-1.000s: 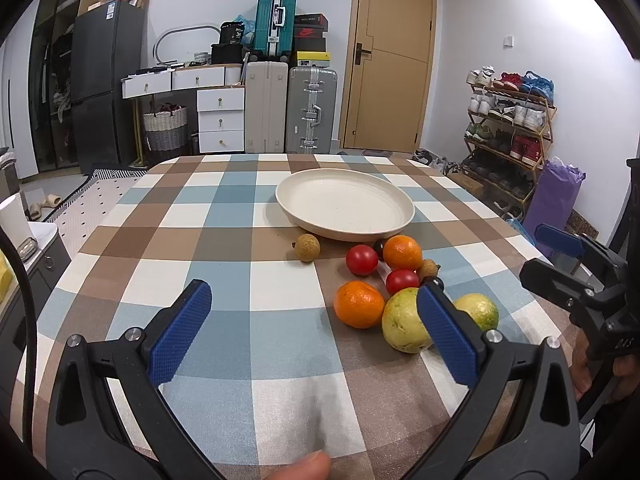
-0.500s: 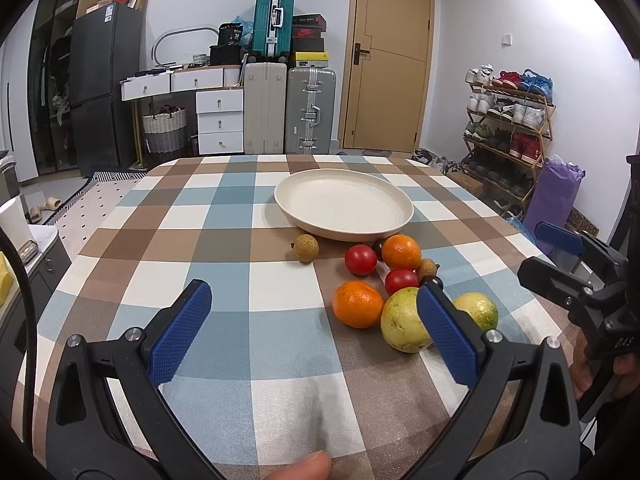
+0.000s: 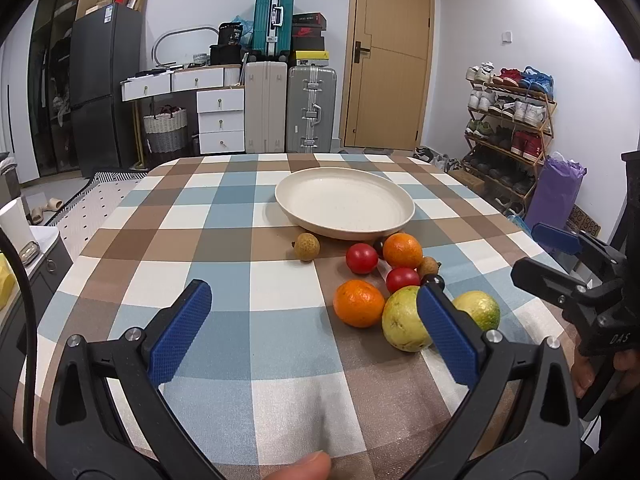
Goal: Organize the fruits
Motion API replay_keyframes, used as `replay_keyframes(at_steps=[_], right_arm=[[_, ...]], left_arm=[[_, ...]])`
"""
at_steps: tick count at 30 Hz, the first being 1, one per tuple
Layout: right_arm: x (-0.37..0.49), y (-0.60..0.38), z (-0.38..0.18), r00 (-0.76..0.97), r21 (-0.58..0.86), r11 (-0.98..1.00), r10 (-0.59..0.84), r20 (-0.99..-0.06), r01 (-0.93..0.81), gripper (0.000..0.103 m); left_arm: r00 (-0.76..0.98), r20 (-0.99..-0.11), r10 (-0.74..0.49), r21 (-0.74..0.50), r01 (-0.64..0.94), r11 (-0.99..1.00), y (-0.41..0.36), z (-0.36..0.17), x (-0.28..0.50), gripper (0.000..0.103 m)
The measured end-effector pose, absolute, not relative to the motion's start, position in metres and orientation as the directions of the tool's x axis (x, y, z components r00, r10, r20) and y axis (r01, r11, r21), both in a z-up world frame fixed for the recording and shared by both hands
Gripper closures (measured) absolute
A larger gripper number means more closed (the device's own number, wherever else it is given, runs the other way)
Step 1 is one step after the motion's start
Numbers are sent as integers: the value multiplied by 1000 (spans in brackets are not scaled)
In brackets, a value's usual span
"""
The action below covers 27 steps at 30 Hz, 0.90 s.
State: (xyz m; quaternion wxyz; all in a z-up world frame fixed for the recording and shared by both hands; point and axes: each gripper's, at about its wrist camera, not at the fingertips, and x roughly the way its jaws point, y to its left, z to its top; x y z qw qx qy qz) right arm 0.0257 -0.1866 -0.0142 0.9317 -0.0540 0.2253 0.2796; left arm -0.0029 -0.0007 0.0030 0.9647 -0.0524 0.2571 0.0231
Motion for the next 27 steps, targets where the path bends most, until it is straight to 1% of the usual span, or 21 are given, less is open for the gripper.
replay_keyframes(at_steps=[7,10,14,17,22,24,27], right_arm=[[35,-191,-19,738,53,855,476,-478,-516,0],[40,-191,-20,715,73,850,483,-506,-522,0],[40,-187,-18,706,56,847,476,-524,-529,0],[45,-185,-20,668,66,836,480,-568,-544,0],[48,-180,-32,614,71,825,472,-632,-561,0],[49,-178,-38,603,56,825,456,-655,-562,0],[51,-175,-47,553,72,812,457,-697,-580,0]], left_arm=[[855,-518,18,-77,-68,995,0,3,-1,1],[849,-528,15,-74,-63,995,1,3,0,1],[848,-530,10,-80,-63,995,3,3,0,1],[832,-554,-25,-104,-39,994,2,-1,5,1],[799,-600,-24,-75,-26,997,-6,-6,11,1],[786,-617,-40,-76,-9,997,-8,-8,13,1],[773,-631,-69,-88,18,996,-15,-11,17,1]])
